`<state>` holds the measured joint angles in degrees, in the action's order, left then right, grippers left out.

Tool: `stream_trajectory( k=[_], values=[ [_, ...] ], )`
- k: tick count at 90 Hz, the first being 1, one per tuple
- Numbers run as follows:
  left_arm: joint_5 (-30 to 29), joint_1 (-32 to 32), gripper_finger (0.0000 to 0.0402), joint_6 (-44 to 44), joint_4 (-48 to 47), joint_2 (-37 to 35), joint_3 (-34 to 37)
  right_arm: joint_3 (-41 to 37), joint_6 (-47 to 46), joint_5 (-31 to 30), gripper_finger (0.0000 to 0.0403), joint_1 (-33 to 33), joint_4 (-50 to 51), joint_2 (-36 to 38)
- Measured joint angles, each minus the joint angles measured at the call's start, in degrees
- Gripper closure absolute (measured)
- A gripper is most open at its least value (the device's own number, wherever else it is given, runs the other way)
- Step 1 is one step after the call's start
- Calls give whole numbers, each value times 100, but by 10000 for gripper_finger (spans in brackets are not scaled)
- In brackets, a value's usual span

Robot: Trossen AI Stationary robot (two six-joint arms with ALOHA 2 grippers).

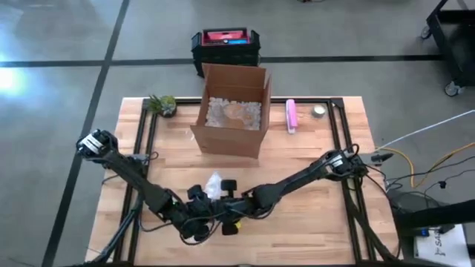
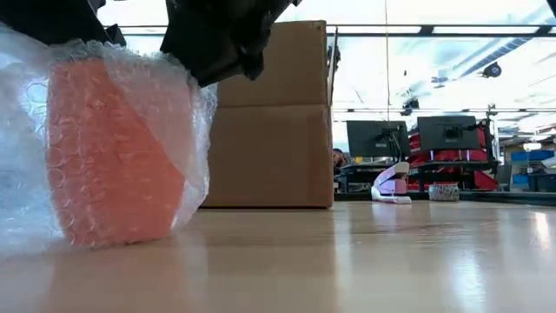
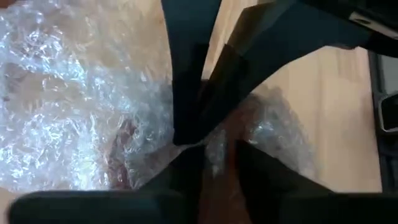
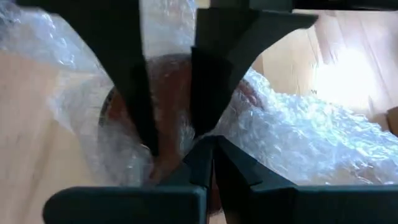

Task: Wrap mug
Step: Wrap the orange mug with transparent bubble wrap

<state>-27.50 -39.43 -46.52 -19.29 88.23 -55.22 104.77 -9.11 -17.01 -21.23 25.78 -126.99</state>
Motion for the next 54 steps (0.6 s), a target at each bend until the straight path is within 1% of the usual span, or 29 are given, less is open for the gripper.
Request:
stream_trajectory(
  k=[12,24,33,39,47,54],
  values=[
    [87,1,228,11,-187,-523,-6,-11,-2,68,401,6,5,1],
    [78,-3,204,-11,-548,-1134,-7,-15,-3,90,401,0,21,1],
    [118,-76,199,-132,-959,-1635,-18,-15,-30,87,401,0,24,1],
    [276,-182,201,-355,-1432,-1905,-20,-17,-32,87,401,0,24,1],
    [431,-375,210,-883,-2188,-2134,-18,-17,-32,74,401,-8,17,1],
    [492,-605,222,-1471,-2532,-2202,93,-17,-32,64,401,-11,0,1]
  ],
)
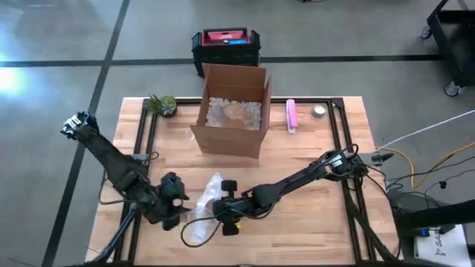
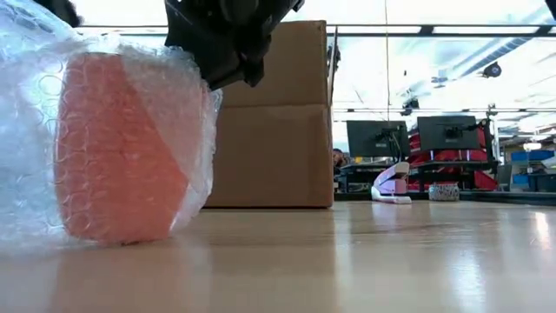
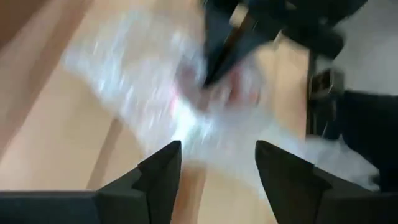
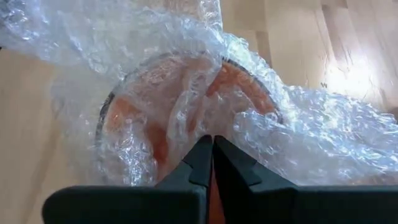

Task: Wrap mug
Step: Wrap the orange mug with transparent bubble wrap

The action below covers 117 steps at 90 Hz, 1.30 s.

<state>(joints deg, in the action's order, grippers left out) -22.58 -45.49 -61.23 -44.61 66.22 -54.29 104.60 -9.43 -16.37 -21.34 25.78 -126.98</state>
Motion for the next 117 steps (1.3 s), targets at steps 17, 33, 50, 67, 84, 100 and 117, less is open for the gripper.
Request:
stream_trajectory(
  k=[17,33,50,67,84,100,117],
  values=[
    [23,-451,275,-379,1840,346,856,-2,0,-4,401,0,-44,0],
    [-537,-310,338,1094,4695,996,1271,-2,28,-6,401,-2,-42,0],
    [-705,267,396,1687,4885,1480,1179,-4,7,-8,401,-12,-38,0],
    [-425,681,397,1435,4723,1815,1168,-9,48,-5,401,-11,280,198],
    [-393,692,400,1256,4704,1845,1179,-13,117,101,401,-19,737,782],
    [-439,706,400,1209,4667,1802,1192,-3,333,320,401,-62,-50,828],
    [-493,710,400,1215,4638,1740,1203,-5,275,757,401,27,-41,337]
  ],
)
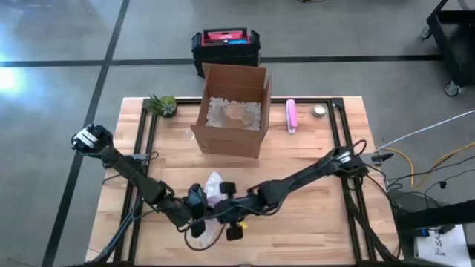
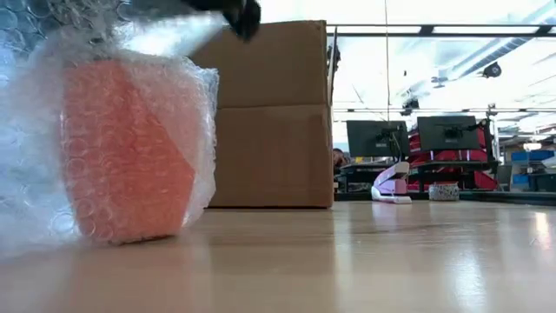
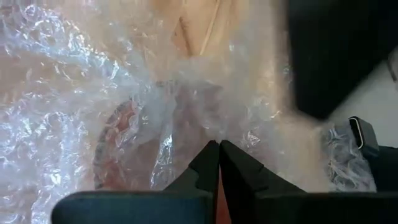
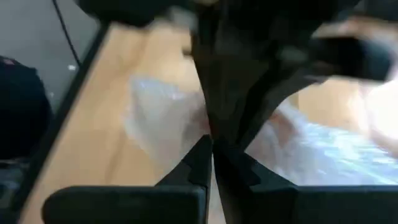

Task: Wrap mug
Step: Wrap the orange mug with transparent bubble wrap

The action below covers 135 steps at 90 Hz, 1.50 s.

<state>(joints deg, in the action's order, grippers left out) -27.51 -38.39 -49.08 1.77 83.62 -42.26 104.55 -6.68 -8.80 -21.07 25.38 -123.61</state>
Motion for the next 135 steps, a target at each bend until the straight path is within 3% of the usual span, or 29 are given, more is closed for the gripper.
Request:
stream_trajectory(
  k=[21,55,99,118,124,135],
  values=[
    [151,4,400,9,-66,-206,26,14,-63,88,401,104,-68,-259],
    [364,-259,401,48,-78,-1270,-8,5,-12,-23,401,273,-277,-297],
    [85,2,401,-327,-71,-3,3,-4,29,-33,401,288,-349,-244],
    [55,9,402,-398,-137,13,9,758,181,-45,401,257,1151,20],
    [57,9,402,-396,-146,2,12,1011,320,-288,401,271,1555,24],
    [63,9,401,-396,-144,-13,18,1108,686,-1444,401,347,1795,24]
  ],
)
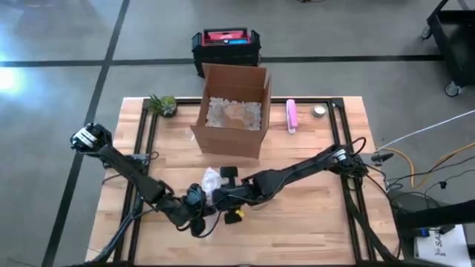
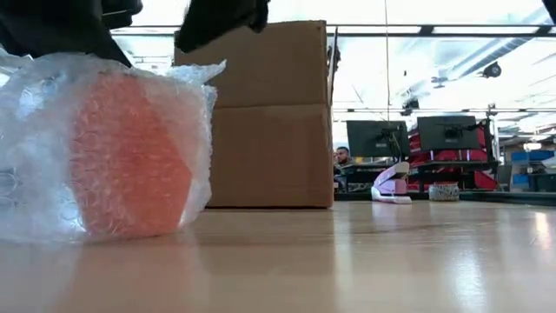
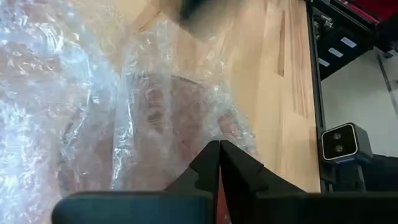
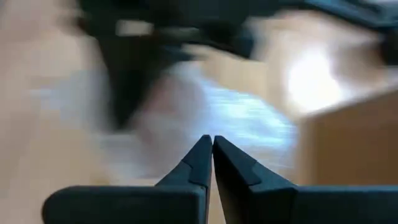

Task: Wrap mug
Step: Wrap the orange mug with transparent bubble wrap

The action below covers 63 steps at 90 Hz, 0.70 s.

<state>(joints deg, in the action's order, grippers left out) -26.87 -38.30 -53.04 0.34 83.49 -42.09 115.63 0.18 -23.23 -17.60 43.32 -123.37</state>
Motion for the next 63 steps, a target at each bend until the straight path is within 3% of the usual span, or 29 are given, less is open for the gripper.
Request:
stream_trajectory(
  k=[10,22,32,63],
  values=[
    [14,0,401,5,11,-3,5,-182,126,-140,401,128,-264,-34],
    [33,0,401,21,13,-5,7,-454,97,560,401,70,-729,-148],
    [45,0,401,24,16,-5,7,-688,112,685,401,-178,-1274,-144],
    [68,6,401,27,79,-61,8,-784,-230,932,401,-217,-1363,-549]
  ],
)
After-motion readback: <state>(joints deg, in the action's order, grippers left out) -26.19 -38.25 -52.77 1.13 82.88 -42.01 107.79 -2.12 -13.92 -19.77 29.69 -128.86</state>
